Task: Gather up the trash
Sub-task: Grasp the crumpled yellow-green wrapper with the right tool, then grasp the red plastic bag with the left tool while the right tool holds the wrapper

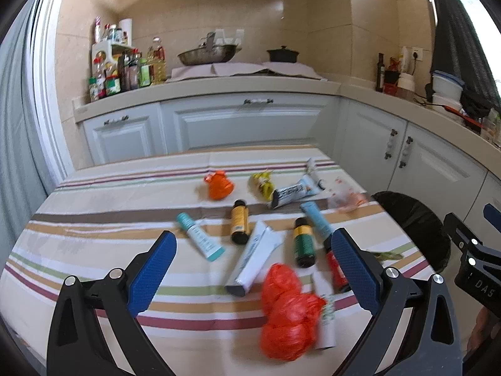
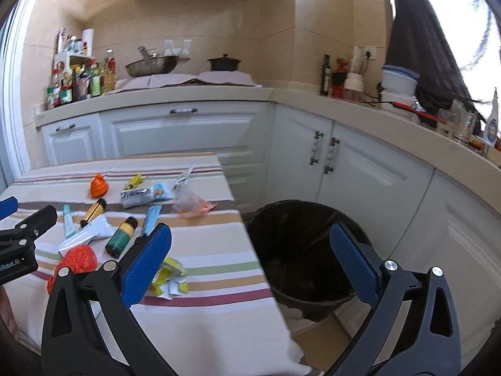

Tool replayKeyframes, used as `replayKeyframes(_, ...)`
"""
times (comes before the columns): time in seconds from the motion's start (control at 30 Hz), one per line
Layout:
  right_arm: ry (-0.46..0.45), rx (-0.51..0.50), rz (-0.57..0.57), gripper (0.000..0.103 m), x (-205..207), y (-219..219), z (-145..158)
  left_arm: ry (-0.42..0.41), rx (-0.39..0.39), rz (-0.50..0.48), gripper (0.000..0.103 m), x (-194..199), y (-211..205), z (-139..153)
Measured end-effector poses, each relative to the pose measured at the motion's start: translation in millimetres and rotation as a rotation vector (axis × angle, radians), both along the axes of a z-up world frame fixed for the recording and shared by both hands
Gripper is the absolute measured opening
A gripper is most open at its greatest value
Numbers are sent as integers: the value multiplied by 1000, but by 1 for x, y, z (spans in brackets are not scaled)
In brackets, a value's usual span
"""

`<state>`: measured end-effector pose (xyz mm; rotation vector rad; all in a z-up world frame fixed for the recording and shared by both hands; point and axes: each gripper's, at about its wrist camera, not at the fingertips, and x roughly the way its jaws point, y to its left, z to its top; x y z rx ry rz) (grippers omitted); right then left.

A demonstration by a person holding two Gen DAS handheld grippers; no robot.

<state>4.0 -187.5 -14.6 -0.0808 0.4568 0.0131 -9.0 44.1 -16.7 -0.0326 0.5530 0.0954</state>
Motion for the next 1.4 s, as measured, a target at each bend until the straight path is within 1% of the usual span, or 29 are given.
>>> replayKeyframes(0.1, 28, 12, 28, 99, 5, 10, -10, 17, 2, 17, 96, 0, 10, -5)
replayKeyframes(0.17, 50, 12, 46, 96, 9, 18, -18, 31, 4, 31, 96, -1, 18, -9)
replayKeyframes(0.2, 60, 11, 53, 95, 11, 21, -21, 39, 4, 35, 96, -1, 21, -12)
replayKeyframes(0.27, 89, 9, 72, 84, 16, 28, -27, 54, 2, 49, 96, -1, 28, -16)
replayKeyframes(0.4, 140, 6, 102, 77, 25, 39, -42, 71, 12, 67, 96, -2, 39, -21)
replayKeyframes(0.47, 169, 1, 118, 70, 30, 46, -49, 75, 16, 75, 96, -2, 43, -24)
replayKeyframes(0.5, 179, 0, 122, 68, 32, 47, -52, 78, 14, 77, 96, -2, 46, -25)
replayKeyframes(0.6, 210, 1, 134, 58, 37, 50, -59, 87, 3, 79, 96, -1, 49, -27)
replayKeyframes(0.63, 224, 4, 141, 51, 39, 51, -62, 90, 1, 77, 96, 0, 50, -28)
replayKeyframes(0.67, 234, 6, 146, 45, 40, 51, -63, 93, -3, 73, 96, 0, 50, -28)
replayKeyframes(0.7, 248, 9, 153, 42, 42, 50, -65, 96, -6, 69, 96, 1, 49, -28)
replayKeyframes(0.73, 254, 12, 157, 35, 42, 50, -67, 98, -8, 64, 96, 1, 48, -28)
replayKeyframes(0.77, 260, 20, 169, 30, 42, 50, -68, 100, -9, 59, 96, 2, 46, -28)
replayKeyframes(0.97, 242, 30, 174, 30, 39, 47, -65, 106, -21, 26, 96, 1, 37, -29)
replayKeyframes(1.1, 209, 33, 164, 30, 34, 41, -56, 107, -26, 16, 96, 0, 28, -28)
replayKeyframes(1.27, 169, 23, 136, 30, 28, 27, -47, 120, -40, -6, 96, -2, 14, -29)
replayKeyframes(1.4, 158, 37, 110, 30, 24, 10, -44, 120, -27, -34, 96, -5, -1, -31)
